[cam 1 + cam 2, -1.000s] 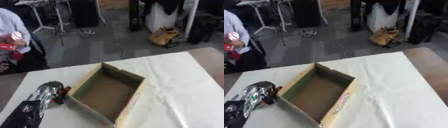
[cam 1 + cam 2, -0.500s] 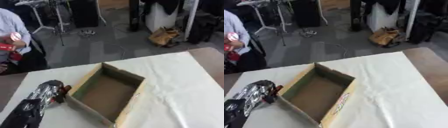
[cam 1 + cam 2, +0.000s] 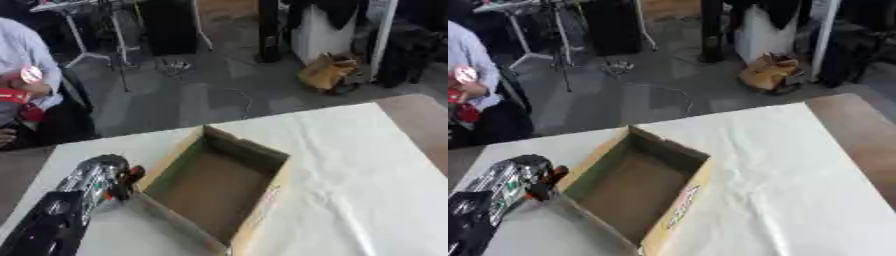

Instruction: Pick up objects on the table and place them in the box.

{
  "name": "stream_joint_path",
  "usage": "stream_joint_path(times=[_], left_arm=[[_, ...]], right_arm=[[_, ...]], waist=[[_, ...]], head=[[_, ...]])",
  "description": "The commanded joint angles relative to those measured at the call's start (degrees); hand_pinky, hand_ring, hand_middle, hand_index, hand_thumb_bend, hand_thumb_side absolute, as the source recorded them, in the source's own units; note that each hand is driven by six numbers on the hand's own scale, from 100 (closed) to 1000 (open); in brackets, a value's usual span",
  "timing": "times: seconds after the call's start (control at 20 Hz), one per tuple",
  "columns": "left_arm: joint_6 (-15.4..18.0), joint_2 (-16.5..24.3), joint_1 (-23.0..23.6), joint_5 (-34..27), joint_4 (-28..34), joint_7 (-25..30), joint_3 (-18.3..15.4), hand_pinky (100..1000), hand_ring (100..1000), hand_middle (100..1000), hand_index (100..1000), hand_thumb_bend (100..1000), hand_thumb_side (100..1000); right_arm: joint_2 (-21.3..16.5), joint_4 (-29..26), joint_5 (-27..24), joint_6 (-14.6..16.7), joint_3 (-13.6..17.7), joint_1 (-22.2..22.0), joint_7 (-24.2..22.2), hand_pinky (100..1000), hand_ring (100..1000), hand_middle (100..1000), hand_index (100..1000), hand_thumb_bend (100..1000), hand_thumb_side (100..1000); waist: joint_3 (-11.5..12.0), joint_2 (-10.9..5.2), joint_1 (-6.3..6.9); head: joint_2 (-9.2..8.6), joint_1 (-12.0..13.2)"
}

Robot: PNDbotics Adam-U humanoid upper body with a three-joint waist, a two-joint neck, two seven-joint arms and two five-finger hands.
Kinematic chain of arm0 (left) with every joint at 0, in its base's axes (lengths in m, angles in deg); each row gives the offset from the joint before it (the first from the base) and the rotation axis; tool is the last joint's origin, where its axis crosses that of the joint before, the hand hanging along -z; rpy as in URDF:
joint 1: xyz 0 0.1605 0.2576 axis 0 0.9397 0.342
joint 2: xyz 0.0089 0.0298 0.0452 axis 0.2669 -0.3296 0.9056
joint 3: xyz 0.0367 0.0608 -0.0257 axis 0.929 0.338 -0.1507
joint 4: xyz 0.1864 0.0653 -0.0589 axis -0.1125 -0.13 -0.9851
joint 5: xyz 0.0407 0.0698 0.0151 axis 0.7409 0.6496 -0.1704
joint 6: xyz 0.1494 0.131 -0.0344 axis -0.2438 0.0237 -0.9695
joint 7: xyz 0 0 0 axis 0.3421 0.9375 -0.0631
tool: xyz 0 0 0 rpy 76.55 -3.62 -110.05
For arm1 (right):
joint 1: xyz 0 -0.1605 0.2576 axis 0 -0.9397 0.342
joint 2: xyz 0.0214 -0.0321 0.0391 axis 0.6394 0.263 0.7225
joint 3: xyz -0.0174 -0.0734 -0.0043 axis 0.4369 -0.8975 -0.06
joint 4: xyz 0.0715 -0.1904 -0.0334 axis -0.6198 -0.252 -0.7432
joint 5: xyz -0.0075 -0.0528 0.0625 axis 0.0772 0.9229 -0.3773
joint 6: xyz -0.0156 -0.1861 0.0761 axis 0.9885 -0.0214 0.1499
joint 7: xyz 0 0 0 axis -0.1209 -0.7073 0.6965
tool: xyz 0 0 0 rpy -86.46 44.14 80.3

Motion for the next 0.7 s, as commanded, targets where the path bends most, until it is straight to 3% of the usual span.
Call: stream_joint_path(times=[0.05,0.7], left_arm=[[0.1,2.5,-1.8,0.3,1.2,0.4,-0.4,575,689,623,590,100,246],[0.3,3.0,-3.3,0.2,1.4,1.5,-0.6,568,683,616,588,100,247]], right_arm=[[-1.4,-0.7,-0.6,8.1,0.2,0.5,8.2,843,831,634,697,100,1000],[-1.5,-0.7,-0.6,7.9,0.3,0.2,8.2,843,831,634,697,100,1000]], waist=[[0.1,-1.57,-0.36],[0.5,-2.17,-0.24]], head=[[-0.35,-0.1],[-0.12,-0.2]])
